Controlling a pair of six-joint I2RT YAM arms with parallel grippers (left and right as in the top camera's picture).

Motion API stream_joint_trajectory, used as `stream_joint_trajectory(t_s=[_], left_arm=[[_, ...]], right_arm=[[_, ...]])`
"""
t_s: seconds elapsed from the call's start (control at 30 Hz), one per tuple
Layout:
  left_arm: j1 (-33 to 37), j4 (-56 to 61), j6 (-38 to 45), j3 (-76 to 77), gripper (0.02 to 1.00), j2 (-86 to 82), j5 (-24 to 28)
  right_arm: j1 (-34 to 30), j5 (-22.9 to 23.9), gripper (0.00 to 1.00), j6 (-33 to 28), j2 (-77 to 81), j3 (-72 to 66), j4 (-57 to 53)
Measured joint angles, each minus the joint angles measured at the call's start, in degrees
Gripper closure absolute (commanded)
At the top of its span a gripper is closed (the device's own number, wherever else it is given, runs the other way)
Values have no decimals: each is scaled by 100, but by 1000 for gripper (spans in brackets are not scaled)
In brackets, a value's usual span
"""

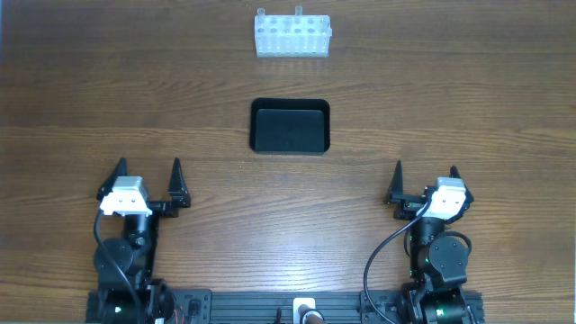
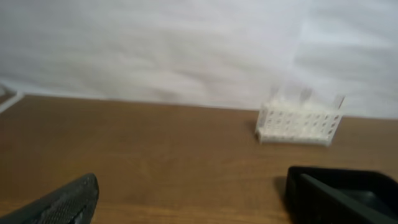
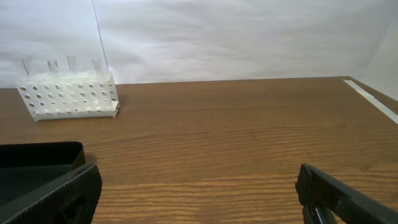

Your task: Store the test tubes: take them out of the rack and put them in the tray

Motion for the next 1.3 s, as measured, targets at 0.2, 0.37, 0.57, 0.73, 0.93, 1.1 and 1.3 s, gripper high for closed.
stream_joint_trajectory(t_s=[0.2,0.37,0.57,0.73,0.93,1.1,1.3], left_arm=[[212,763,61,111,20,623,365],[243,848,81,990,20,2103,529],[240,992,83,2758,20,4426,789],[-35,1001,81,4087,20,6262,887],[-603,391,81,5967,20,8146,907],[-1014,79,76,7431,20,9488,695],[-1440,-203,-11,8811,20,10937,297]], right_arm=[[0,-13,9,0,-2,0,0],[0,-22,9,0,0,0,-2],[0,-20,7,2,-2,0,-4],[0,-22,7,4,0,0,-4],[0,-22,7,2,-2,0,-4],[0,-22,7,2,-2,0,-4],[0,-24,9,0,-2,0,-4]])
